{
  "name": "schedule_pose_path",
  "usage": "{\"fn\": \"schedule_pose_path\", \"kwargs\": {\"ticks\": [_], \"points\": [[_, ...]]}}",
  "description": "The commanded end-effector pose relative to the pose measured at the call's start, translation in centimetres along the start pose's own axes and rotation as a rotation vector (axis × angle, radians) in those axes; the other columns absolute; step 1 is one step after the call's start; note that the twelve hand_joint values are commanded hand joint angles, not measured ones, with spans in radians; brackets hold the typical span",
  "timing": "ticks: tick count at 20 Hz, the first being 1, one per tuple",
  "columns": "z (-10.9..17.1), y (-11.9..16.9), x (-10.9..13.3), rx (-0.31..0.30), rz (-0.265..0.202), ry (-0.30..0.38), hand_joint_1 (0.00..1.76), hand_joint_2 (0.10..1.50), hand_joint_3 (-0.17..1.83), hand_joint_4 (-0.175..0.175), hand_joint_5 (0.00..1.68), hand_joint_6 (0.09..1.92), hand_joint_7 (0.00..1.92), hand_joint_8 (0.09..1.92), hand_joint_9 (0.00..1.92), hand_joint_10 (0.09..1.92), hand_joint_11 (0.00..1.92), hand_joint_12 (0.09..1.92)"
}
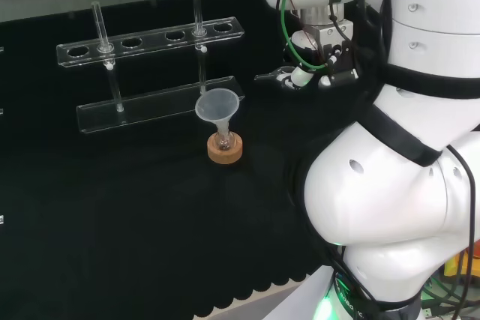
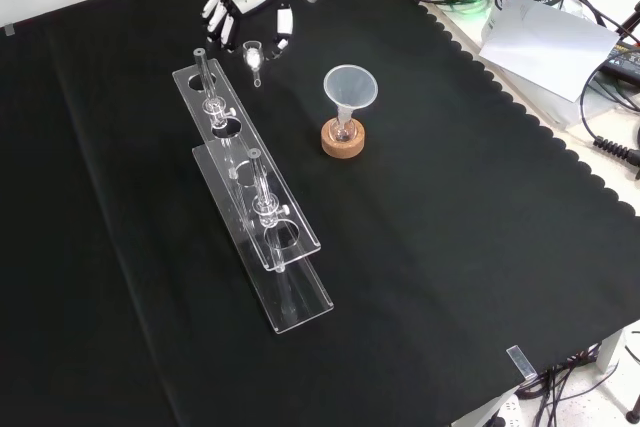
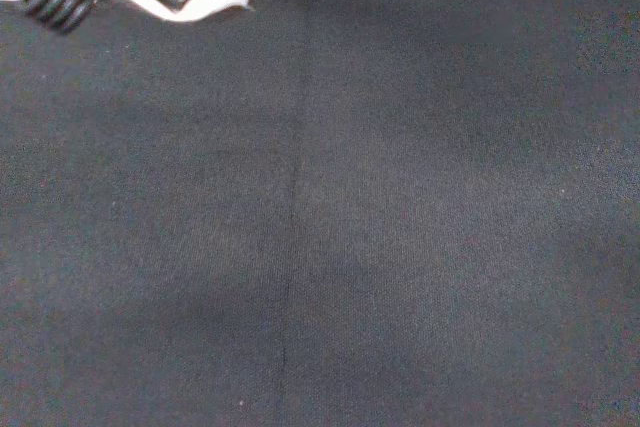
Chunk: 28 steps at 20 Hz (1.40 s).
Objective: Pour all the NaCl from the weighing funnel into the round-bottom flask.
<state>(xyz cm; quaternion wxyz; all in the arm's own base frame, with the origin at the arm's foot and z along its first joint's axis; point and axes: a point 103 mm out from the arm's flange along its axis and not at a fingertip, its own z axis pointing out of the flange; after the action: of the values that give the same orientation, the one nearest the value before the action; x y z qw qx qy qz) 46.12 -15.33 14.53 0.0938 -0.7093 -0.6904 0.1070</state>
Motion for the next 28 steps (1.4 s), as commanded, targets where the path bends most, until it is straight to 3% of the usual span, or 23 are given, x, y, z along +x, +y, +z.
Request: {"fn": "schedule_pose_path", "kwargs": {"ticks": [1,9,17,28], "points": [[-1.7,-2.5,0.9,-0.025,0.012,-0.022,1.1,0.64,0.79,0.175,1.15,0.95,0.46,0.66,0.76,0.55,0.43,1.31],[-4.9,-5.0,2.3,-0.04,-0.002,-0.056,1.1,0.64,0.79,0.175,1.15,0.95,0.46,0.66,0.76,0.54,0.43,1.3],[-7.2,-7.4,4.5,0.008,-0.015,-0.118,1.1,0.64,0.79,0.175,1.15,0.94,0.46,0.66,0.76,0.54,0.43,1.3],[-8.4,-10.4,7.5,0.015,-0.012,-0.164,1.1,0.64,0.79,0.175,1.15,0.94,0.48,0.66,0.77,0.54,0.44,1.3]]}}
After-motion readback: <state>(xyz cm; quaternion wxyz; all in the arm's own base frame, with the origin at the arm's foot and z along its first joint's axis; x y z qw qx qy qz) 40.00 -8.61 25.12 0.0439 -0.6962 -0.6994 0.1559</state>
